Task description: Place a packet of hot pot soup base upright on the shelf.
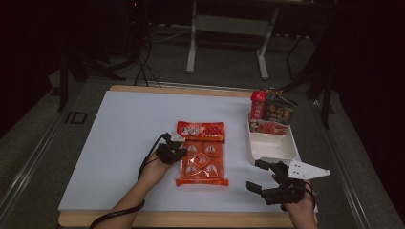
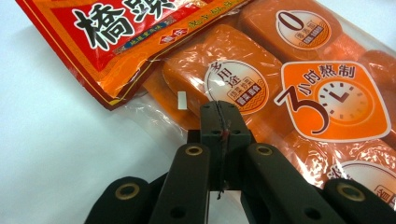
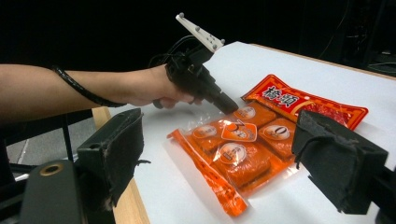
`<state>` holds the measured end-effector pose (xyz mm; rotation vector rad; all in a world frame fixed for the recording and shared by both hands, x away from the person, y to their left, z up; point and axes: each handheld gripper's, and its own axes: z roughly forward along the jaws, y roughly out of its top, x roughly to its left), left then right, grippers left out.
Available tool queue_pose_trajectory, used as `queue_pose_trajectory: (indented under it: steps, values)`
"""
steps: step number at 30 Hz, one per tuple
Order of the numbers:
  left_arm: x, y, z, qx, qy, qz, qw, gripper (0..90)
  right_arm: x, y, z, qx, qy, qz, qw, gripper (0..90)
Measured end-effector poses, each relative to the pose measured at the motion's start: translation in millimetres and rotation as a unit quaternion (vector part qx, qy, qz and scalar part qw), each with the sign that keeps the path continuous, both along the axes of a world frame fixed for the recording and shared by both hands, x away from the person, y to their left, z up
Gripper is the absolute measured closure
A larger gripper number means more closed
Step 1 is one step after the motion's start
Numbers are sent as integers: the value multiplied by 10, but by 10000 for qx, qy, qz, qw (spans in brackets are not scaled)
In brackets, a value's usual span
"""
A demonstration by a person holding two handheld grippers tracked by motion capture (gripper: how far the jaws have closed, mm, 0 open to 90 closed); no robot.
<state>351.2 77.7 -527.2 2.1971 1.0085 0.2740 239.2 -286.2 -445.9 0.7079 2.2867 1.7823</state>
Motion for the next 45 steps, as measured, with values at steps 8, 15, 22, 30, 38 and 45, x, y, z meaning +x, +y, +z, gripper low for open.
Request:
queue_pose_trajectory:
  steps: [8, 15, 22, 30, 38, 45]
  values:
    - [-13, -47, -8, -51, -11, -74, 10000, 900, 4, 0, -5, -2, 19, 7, 10000, 165]
    - [55, -46, 40, -116, -99, 70, 9999, 900, 3, -13, -10, -16, 8, -19, 10000, 165]
    - [240, -68, 107, -148, -137, 282, 9994, 900, 6, -34, -12, 19, 18, -25, 10000, 165]
    - [419, -194, 80, -19, -166, 263, 9995, 900, 1, -27, -16, 2, 10, -3, 10000, 165]
    - [577, -293, 51, 139, -100, 207, 9996, 900, 3, -25, -37, 0, 35, 20, 10000, 165]
    - [646, -341, 47, 235, -4, 82, 9997, 900, 8, -39, -34, 36, 40, 20, 10000, 165]
